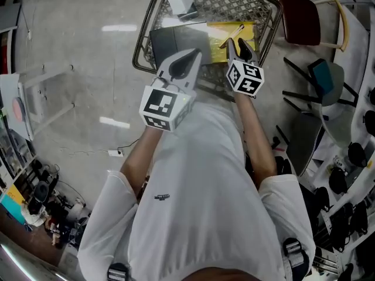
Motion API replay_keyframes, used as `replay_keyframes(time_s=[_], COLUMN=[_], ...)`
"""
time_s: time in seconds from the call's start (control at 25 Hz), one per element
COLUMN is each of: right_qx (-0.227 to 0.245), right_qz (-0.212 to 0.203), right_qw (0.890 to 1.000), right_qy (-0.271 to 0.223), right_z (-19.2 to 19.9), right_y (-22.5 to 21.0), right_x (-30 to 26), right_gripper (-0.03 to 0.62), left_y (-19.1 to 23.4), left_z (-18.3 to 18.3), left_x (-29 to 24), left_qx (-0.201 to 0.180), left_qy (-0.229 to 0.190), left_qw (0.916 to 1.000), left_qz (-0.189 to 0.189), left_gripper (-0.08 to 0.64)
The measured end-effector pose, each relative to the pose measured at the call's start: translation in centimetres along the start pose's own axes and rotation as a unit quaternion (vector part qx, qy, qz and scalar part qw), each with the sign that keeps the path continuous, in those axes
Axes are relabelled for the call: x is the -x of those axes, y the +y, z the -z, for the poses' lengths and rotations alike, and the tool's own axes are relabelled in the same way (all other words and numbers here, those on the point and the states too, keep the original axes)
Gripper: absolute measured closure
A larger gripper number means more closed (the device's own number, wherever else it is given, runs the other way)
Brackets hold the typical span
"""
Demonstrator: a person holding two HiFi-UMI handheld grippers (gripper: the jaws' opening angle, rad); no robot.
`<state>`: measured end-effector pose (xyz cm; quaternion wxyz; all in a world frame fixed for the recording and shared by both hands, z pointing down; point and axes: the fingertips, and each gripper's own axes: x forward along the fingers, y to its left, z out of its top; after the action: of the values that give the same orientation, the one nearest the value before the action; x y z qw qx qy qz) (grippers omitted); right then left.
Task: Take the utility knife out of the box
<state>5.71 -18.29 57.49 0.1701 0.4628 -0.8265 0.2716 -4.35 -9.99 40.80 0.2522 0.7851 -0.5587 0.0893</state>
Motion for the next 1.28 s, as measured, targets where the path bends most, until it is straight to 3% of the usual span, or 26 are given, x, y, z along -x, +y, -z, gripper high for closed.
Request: replay_keyframes(time_s=[0.36, 0.64, 1.28], right_qx=[-0.040, -0.054, -0.119], right_qz=[0.065, 0.134, 0.186], right_qw=[0.995, 0.983, 0.951], right_qy=[0.066, 0.118, 0.218], right_z=[4.5, 8.5, 14.3], right_y=[-3.9, -7.3, -9.8], right_x=[-5.4, -8.4, -12.8], right_gripper=[0.448, 0.448, 0.410], left_y=[0.0, 0.4, 1.8], left_z=[1.1, 1.4, 3.9], left_x=[-2.0, -2.6, -3.4], left_qx=[0.015, 0.026, 0.046], left_qy=[0.016, 0.024, 0.056], left_qw=[0.9998, 0.9994, 0.9972], left_qz=[0.001, -0.003, -0.017], left_gripper=[0.562, 0.561, 0.562])
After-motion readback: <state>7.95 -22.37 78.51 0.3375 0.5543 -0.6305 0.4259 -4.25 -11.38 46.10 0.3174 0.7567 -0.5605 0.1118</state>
